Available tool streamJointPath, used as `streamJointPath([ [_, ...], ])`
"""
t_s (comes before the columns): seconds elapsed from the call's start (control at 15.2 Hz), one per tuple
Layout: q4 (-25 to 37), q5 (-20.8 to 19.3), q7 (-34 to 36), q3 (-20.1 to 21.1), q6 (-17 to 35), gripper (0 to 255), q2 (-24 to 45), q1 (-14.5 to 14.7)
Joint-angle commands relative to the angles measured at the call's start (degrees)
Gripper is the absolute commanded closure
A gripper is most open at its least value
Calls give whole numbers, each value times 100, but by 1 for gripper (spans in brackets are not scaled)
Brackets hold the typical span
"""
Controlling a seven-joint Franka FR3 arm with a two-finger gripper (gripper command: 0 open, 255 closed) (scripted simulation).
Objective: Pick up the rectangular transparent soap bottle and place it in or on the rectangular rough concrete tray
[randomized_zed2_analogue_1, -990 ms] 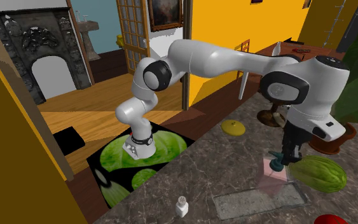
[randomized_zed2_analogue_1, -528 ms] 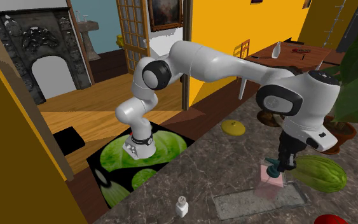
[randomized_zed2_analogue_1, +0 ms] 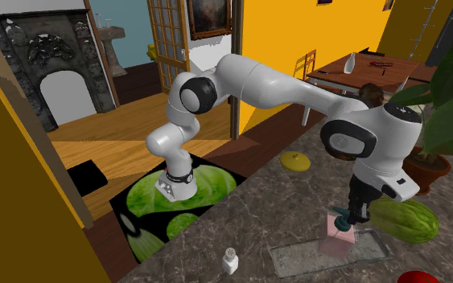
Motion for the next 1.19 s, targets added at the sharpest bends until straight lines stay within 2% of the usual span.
streamJointPath([
  [0.0, -6, 0, 0, 0, 9, 255, -1, 0],
  [0.2, -6, 0, 0, 0, 9, 255, -1, 0],
  [0.26, -6, 0, 0, 0, 8, 0, -1, 0],
  [0.59, -6, 0, 0, 0, 8, 0, -1, 0],
  [0.86, 693, 1, -1, 0, -710, 0, -21, -2],
  [1.12, 693, 1, -1, 0, -710, 0, -21, -1],
])
